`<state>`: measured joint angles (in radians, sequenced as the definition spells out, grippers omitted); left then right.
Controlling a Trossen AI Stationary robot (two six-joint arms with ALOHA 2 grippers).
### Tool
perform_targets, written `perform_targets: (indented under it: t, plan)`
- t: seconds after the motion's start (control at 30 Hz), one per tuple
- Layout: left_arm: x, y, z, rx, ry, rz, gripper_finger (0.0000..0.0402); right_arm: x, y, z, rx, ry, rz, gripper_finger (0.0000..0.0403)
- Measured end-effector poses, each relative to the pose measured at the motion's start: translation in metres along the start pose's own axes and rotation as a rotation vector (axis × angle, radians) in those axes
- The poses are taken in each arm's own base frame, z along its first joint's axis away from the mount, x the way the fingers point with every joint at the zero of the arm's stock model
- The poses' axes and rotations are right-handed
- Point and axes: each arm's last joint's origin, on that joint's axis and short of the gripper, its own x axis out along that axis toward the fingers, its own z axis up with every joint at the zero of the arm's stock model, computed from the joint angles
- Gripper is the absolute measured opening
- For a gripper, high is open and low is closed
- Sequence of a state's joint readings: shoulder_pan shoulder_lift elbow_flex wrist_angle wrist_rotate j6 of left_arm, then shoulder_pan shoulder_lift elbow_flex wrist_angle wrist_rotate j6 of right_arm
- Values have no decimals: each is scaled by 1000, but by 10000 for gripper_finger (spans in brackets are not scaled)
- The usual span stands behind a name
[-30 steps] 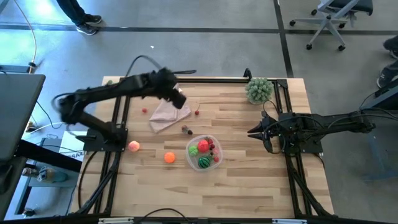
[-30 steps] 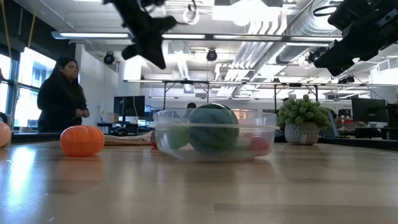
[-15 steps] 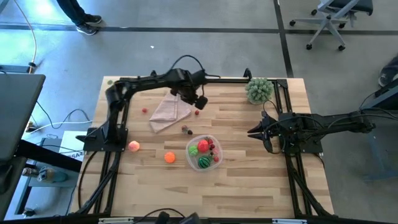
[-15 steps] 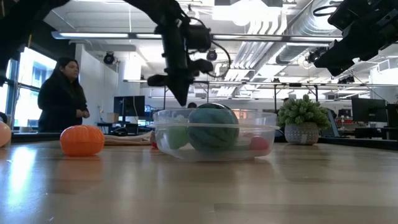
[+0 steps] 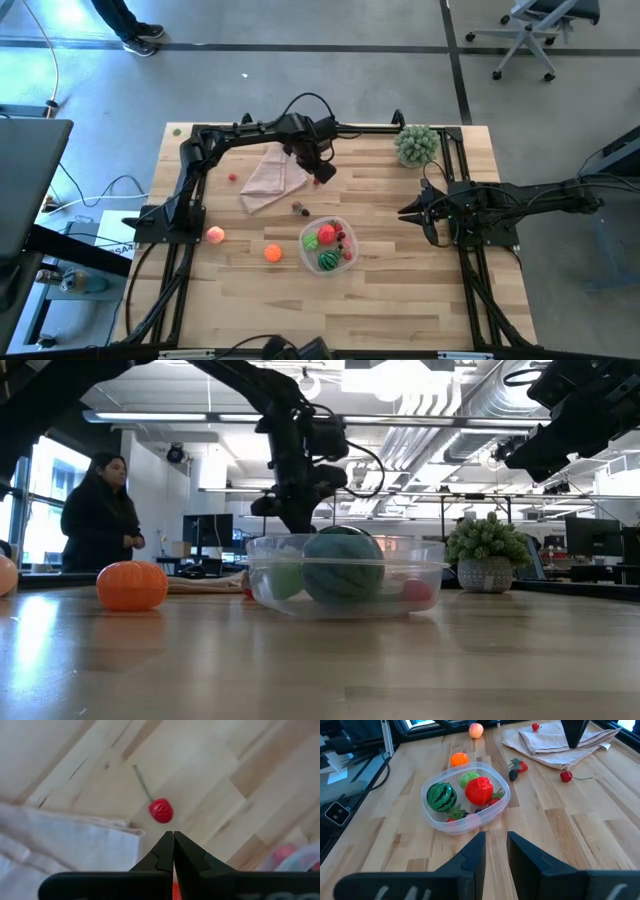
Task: Pick and placing Produce into tupperware
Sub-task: Put the right cherry into the transparent bin
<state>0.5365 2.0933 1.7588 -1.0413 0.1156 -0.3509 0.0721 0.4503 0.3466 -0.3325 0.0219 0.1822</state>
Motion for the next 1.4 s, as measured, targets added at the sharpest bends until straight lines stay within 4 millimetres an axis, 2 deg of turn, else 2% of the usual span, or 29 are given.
perform_targets:
  t: [0.13, 0.4, 0.53, 0.7, 0.93, 1.13, 1.4]
  plan:
    - [0, 0, 0, 125, -1, -8, 17, 0, 0, 0, 0, 0, 0, 68]
    - [0, 0, 0, 439, -1, -4, 117, 0, 0, 0, 0, 0, 0, 68]
    - [0, 0, 0, 660, -1, -4, 142, 0, 0, 0, 0, 0, 0, 68]
    - [7, 0, 0, 824, 22, -9, 145, 0, 0, 0, 0, 0, 0, 68]
    - [37, 4, -3, 1007, 160, 28, 128, 0, 0, 0, 0, 0, 0, 68]
    - [41, 2, -4, 1175, 194, 123, 116, 0, 0, 0, 0, 1, 0, 68]
    - [43, -8, -3, 1350, 159, 118, 115, 0, 0, 0, 0, 0, 0, 68]
